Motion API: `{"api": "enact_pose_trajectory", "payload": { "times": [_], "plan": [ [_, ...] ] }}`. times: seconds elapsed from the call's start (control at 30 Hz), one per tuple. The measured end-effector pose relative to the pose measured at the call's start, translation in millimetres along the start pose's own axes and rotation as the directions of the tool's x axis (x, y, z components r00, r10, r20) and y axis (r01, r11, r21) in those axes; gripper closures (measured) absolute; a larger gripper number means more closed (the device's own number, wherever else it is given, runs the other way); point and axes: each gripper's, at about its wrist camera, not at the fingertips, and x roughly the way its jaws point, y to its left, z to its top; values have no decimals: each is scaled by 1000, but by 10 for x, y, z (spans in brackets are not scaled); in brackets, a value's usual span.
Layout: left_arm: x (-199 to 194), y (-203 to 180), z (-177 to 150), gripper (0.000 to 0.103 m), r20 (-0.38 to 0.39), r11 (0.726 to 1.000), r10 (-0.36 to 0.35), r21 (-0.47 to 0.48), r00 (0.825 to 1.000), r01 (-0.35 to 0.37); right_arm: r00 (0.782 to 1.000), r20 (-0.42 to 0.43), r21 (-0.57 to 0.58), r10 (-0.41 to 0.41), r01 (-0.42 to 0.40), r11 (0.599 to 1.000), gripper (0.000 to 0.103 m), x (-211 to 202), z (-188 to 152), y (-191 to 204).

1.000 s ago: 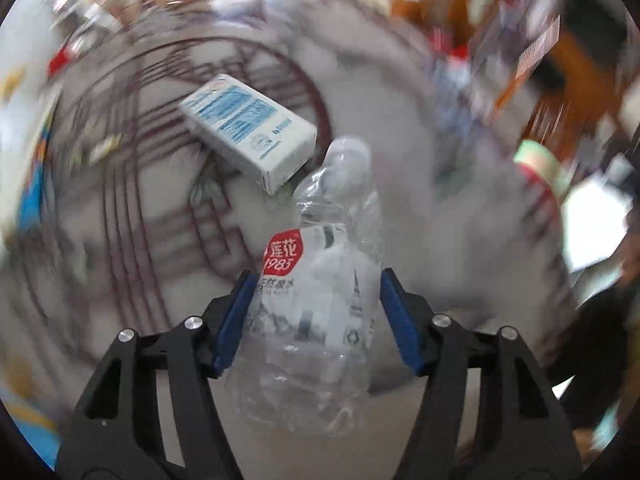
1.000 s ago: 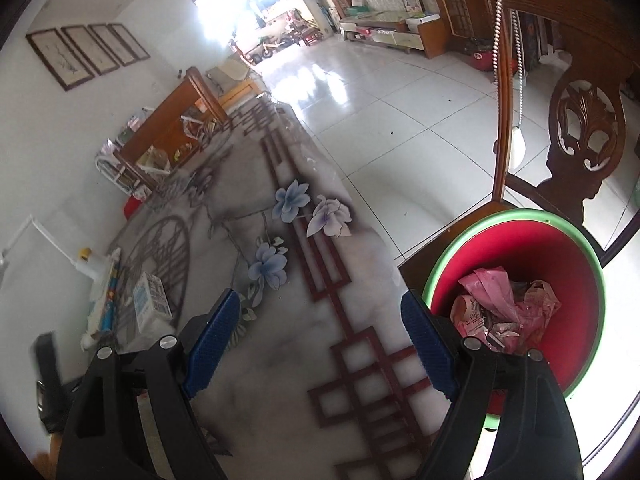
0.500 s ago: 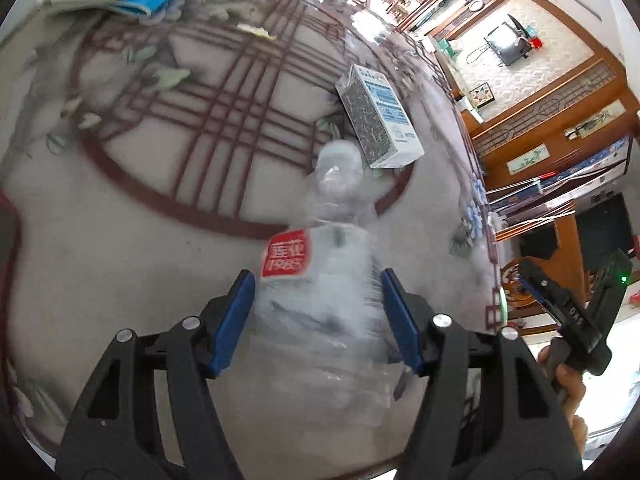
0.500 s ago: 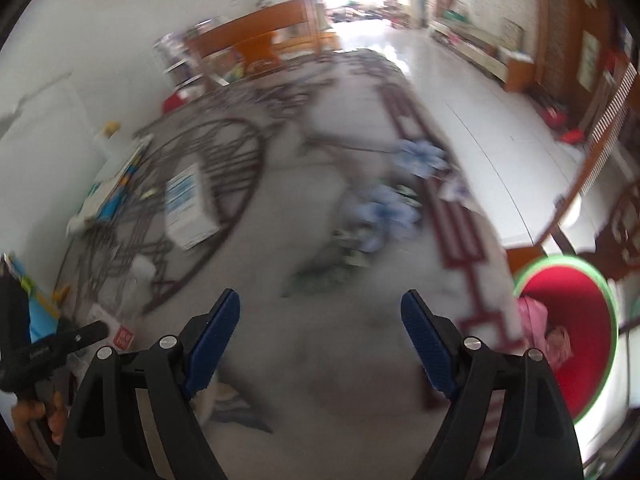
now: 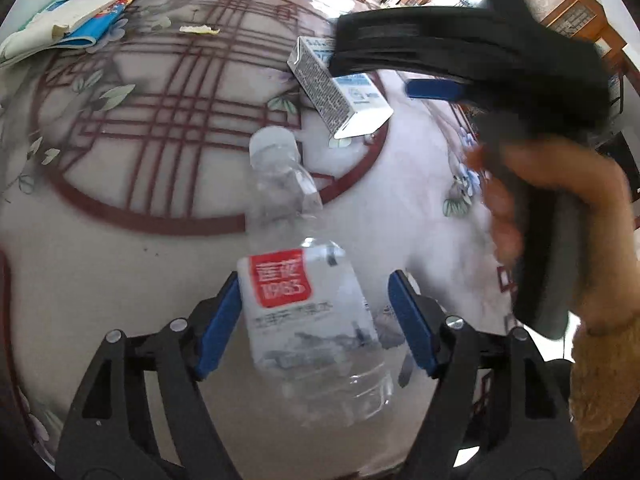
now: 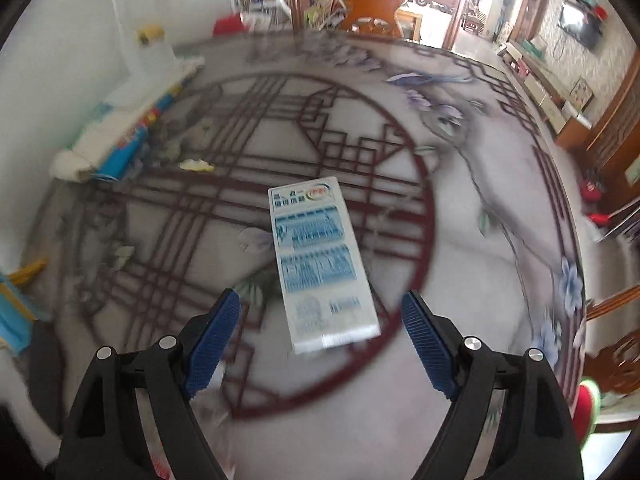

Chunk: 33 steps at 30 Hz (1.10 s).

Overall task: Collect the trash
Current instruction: 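Grasp the clear water bottle with the left tool while the right tool grasps the white milk carton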

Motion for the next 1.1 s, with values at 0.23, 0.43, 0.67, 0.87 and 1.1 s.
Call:
{"api": "enact_pose_trajectory", "payload": {
  "times": [0.23,0.43,0.67,0.87,1.1],
  "plan": [
    [-28,12,11,32,2,1000,-19,-12,1000,19,992,-115,68,-45,54,996,25,469,169,-48],
    [-18,1,10,32,-1,1000,-12,-11,1000,12,994,-102,54,-27,32,998,46,505,168,-64],
    [103,-12,44,32,-17,1000,21,7,1000,-21,997,-33,53,75,-73,996,48,215,-83,-76],
    [181,-64,37,32,-27,998,60,36,998,-59,987,14,35,161,-161,986,49,-262,-578,-302],
    [233,-65,36,32,-15,992,113,60,993,-112,969,57,80,241,-245,966,49,-872,-1294,-737]
  ]
}}
